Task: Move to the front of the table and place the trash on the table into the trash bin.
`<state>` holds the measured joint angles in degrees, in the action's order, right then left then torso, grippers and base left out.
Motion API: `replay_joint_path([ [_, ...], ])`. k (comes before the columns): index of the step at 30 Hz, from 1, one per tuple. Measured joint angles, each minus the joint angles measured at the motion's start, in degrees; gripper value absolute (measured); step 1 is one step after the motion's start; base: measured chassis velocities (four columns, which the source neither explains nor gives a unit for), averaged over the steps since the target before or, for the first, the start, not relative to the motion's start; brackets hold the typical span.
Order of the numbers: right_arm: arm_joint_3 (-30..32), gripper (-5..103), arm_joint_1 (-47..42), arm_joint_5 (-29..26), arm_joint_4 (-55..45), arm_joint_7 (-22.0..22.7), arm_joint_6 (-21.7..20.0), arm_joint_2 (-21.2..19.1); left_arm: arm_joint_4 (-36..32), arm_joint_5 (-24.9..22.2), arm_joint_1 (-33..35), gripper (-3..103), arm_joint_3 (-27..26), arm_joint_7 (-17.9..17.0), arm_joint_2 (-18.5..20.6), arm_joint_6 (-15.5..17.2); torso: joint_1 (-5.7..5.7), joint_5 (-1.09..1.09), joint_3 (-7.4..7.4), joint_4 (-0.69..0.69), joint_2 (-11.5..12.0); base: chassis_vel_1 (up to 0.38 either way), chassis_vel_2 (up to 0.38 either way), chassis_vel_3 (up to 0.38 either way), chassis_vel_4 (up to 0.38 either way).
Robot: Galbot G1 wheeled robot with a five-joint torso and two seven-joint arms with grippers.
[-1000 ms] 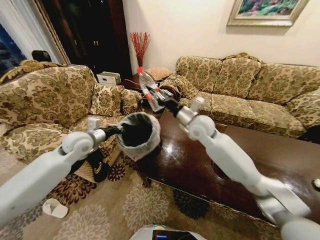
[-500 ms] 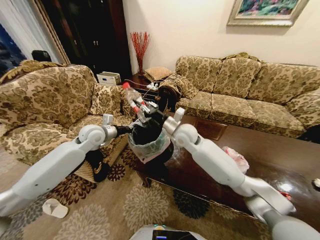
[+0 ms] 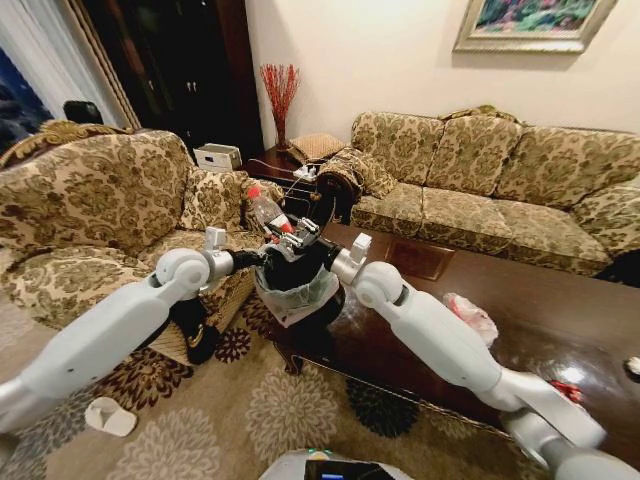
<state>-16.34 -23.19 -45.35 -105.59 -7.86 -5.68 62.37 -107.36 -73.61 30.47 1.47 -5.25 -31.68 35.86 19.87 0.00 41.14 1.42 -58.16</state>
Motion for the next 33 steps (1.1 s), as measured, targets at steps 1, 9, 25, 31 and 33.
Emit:
replay_joint_path([
  [1,0.1,66,-0.3,0.0,-0.5,0.0,-0.2,-0.4,-0.4,0.1,0.7,2,-0.6,-0.1,0.2,0.0,0.00,0.00,0.00,0.00,0.0,0.000,0.000,0.000,0.000],
  [9,2.0,93,-2.5,-0.1,-3.8,3.7,-1.3,-1.7,-1.9,0.8,2.1,2,-1.8,-1.0,0.5,-0.2,0.00,0.01,0.00,-0.01,0.0,0.000,0.000,0.000,0.000],
  [25,16.7,100,-11.5,-0.4,-10.2,14.4,-6.0,-8.7,-6.7,10.1,12.0,2,-9.1,-4.0,1.2,-4.0,0.01,0.03,0.00,0.00,0.0,0.000,0.000,0.000,0.000],
  [31,30.1,100,-25.4,5.1,-14.3,20.5,-16.1,-11.8,-9.6,17.1,19.5,2,-14.5,-6.5,-1.7,-7.2,0.01,0.02,0.00,-0.01,0.0,0.000,0.000,0.000,0.000],
  [33,31.5,100,-27.6,5.4,-15.1,21.5,-16.9,-12.2,-9.9,17.6,20.4,2,-15.2,-6.5,-1.9,-7.4,0.01,0.03,0.00,-0.02,0.0,0.000,0.000,0.000,0.000],
])
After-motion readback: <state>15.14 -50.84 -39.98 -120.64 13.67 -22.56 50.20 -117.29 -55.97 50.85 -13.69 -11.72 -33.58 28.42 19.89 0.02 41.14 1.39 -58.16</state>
